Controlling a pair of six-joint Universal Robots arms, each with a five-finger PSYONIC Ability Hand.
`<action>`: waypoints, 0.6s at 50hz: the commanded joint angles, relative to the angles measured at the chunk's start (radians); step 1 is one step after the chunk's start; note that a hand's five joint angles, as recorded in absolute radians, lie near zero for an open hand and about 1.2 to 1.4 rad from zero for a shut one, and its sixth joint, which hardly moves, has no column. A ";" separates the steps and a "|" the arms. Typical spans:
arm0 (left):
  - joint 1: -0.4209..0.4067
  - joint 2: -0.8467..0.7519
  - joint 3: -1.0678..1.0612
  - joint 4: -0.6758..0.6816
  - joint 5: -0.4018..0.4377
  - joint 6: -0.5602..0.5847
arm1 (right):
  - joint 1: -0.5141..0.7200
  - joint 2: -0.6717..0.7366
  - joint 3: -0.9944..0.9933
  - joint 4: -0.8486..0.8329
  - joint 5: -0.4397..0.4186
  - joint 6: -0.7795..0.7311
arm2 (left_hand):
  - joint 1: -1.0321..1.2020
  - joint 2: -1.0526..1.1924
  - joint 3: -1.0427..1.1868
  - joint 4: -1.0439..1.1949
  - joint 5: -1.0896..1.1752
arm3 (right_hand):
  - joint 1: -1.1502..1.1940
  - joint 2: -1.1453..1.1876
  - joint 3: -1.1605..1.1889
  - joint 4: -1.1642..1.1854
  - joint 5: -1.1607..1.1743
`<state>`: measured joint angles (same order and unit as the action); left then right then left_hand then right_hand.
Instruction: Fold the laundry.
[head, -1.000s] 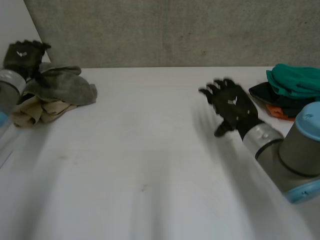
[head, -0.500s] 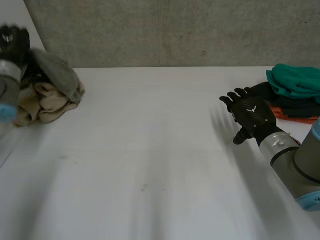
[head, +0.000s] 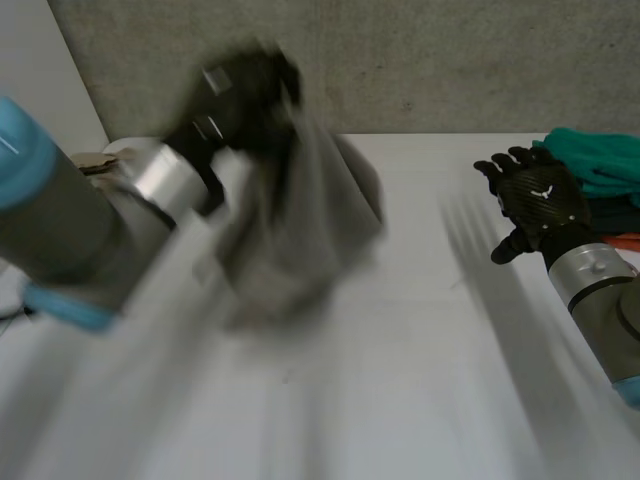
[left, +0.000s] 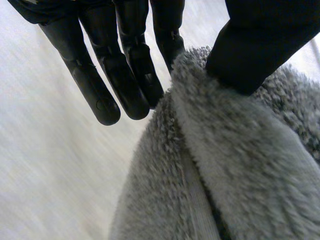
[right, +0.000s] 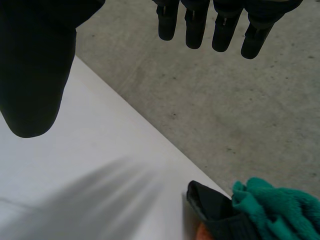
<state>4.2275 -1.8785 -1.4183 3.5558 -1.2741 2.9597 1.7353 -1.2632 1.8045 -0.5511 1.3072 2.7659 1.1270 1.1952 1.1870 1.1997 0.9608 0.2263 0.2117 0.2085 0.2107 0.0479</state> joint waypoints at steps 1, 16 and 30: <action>-0.095 -0.154 -0.163 -0.043 0.021 0.050 | -0.005 -0.018 -0.028 0.062 0.012 0.021 | -0.412 -0.480 -0.472 -0.485 -0.421 | -0.052 -0.037 -0.034 -0.036 -0.048; 0.077 0.163 -0.297 -0.321 0.022 0.096 | 0.050 -0.002 -0.220 0.667 -0.020 0.139 | -0.952 -1.021 -1.013 -1.025 -0.961 | -0.052 -0.037 -0.034 -0.036 -0.048; 0.054 0.032 -0.418 -0.307 0.018 0.133 | 0.139 0.088 -0.145 0.625 -0.075 -0.087 | -0.952 -1.021 -1.013 -1.025 -0.961 | 0.007 0.022 0.025 0.023 0.011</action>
<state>4.3118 -1.7503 -1.8298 3.1971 -1.2479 3.0663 1.8382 -1.1994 1.5980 0.1810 1.2232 2.8163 0.1884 0.2065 0.2122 0.2011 0.0495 0.2263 0.2119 0.2086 0.2108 0.0479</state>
